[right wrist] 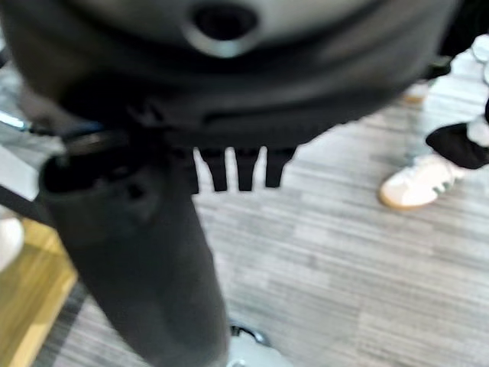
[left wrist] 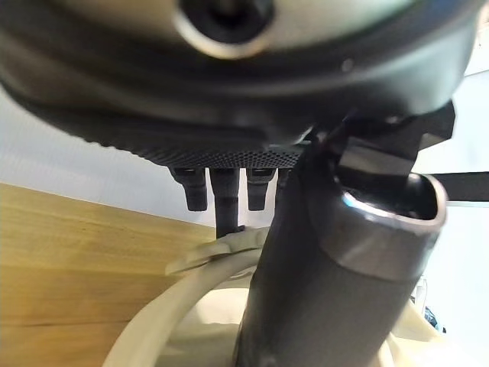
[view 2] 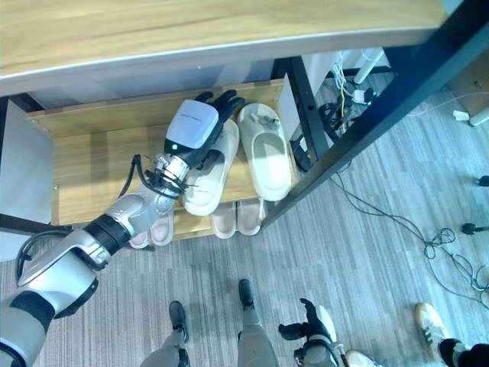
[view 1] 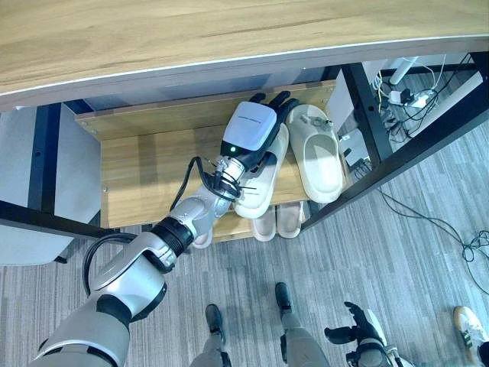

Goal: Arrange the slippers neatly on the shoe rack.

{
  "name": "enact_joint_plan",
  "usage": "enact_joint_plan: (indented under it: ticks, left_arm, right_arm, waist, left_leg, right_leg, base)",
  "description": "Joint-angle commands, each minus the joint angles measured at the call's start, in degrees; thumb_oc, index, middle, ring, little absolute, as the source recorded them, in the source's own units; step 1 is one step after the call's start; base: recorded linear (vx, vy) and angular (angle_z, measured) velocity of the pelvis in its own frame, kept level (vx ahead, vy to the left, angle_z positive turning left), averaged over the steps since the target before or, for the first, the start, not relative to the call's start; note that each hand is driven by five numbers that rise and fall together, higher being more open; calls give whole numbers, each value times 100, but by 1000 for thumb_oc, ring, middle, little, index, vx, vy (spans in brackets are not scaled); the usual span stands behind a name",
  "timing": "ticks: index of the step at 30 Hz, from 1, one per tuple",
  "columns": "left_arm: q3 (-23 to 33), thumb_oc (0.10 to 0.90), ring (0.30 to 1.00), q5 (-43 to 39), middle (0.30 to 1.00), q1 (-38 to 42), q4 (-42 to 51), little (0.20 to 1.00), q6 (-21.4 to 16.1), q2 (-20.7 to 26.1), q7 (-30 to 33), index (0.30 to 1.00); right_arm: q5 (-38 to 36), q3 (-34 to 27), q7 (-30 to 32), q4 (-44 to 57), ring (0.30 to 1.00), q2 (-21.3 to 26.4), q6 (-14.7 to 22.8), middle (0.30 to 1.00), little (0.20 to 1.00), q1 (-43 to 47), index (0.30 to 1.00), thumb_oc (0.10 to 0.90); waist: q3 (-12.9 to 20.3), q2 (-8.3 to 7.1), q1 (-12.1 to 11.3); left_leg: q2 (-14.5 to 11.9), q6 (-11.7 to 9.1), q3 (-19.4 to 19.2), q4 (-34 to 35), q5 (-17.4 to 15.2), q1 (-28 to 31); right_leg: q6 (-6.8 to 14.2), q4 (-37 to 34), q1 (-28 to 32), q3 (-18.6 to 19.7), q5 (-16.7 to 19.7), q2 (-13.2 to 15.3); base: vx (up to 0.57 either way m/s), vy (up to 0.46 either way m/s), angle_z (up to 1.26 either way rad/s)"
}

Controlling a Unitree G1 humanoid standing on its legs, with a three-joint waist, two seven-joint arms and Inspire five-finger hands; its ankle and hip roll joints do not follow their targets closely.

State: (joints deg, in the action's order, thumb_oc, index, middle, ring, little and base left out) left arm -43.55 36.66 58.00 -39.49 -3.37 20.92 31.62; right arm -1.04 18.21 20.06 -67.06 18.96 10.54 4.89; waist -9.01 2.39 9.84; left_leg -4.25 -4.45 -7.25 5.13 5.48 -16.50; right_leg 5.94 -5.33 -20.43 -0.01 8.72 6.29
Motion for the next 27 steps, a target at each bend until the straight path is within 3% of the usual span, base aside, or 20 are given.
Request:
enact_joint_plan:
  ticks: [1, 16, 27]
  left_arm:
    - [668, 800, 900, -213, 900, 382, -55, 900, -128, -99, 127, 900]
    - [868, 800, 900, -394, 900, -260, 38, 900, -157, -120, -1, 900]
    - [918, 800, 900, -684, 900, -739, 197, 900, -384, 33, -133, 900]
  right_arm:
    - [-115, -136, 58, -113, 900, 167, -47, 900, 900, -115, 900, 800]
    - [-169, -216, -24, -266, 900, 46, -177, 900, 900, -141, 900, 800]
    - [-223, -236, -110, -366, 900, -78, -257, 900, 900, -192, 900, 800]
  waist:
    - [144, -66, -116]
    - [282, -104, -206]
    - [437, -137, -273]
  left_leg:
    - [186, 1, 165, -13, -258, -61]
    - [193, 19, 157, -13, -263, 129]
    - [178, 17, 170, -13, -303, 466]
  right_leg:
    - [257, 61, 119, -152, -414, -19]
    - [242, 60, 350, -151, -446, -36]
    - [240, 36, 705, -212, -520, -59]
  base:
    - [0, 0, 0]
    - [0, 0, 0]
    - [13, -4, 0]
